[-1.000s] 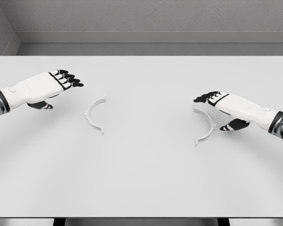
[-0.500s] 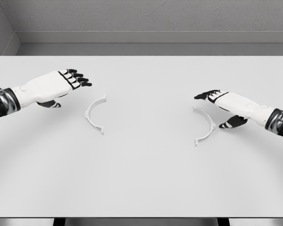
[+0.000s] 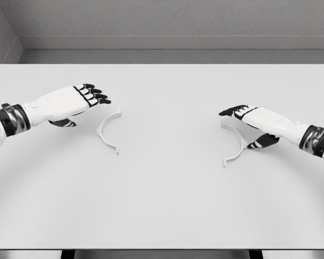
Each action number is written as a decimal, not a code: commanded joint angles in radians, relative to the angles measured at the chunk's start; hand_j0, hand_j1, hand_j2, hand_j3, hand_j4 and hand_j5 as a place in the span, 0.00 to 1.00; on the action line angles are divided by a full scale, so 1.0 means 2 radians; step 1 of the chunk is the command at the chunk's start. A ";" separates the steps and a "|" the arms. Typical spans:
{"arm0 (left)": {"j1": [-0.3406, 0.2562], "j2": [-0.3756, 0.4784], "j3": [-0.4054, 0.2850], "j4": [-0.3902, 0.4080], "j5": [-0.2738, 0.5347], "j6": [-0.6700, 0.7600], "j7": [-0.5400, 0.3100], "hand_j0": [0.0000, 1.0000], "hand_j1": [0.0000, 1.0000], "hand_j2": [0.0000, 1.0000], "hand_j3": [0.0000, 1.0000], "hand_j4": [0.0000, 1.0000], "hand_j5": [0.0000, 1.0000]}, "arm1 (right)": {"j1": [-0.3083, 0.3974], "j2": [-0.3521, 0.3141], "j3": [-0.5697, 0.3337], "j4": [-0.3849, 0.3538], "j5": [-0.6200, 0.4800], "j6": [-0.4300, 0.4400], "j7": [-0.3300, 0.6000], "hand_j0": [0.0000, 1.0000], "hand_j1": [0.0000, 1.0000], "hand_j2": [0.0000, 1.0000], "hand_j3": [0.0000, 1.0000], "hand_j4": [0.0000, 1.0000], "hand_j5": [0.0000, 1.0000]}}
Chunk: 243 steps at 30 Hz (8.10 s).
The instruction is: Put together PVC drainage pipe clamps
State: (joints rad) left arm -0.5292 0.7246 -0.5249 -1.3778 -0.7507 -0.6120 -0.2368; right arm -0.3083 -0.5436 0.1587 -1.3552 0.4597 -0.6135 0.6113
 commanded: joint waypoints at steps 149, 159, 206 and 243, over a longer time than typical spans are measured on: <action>0.035 -0.100 -0.033 -0.044 -0.072 0.151 0.036 1.00 1.00 1.00 1.00 1.00 1.00 | -0.052 0.085 0.148 -0.034 0.024 0.001 0.000 1.00 1.00 1.00 1.00 1.00 1.00; 0.028 -0.099 -0.034 -0.034 -0.072 0.153 0.036 1.00 1.00 1.00 1.00 1.00 1.00 | -0.049 0.080 0.122 -0.080 0.016 0.001 0.000 1.00 1.00 1.00 1.00 1.00 1.00; 0.002 -0.134 -0.047 -0.006 -0.079 0.151 0.035 1.00 1.00 1.00 1.00 1.00 1.00 | 0.115 -0.030 -0.191 -0.087 -0.163 0.001 0.000 1.00 1.00 1.00 1.00 1.00 1.00; 0.001 -0.137 -0.043 -0.016 -0.083 0.151 0.032 1.00 1.00 1.00 1.00 1.00 1.00 | 0.116 -0.030 -0.191 -0.080 -0.163 0.001 0.000 1.00 1.00 1.00 1.00 1.00 1.00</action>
State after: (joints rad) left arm -0.5277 0.4479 -0.6138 -1.4100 -0.9187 -0.3102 -0.1740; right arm -0.0767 -0.6035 -0.2239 -1.5156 0.1415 -0.6137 0.6113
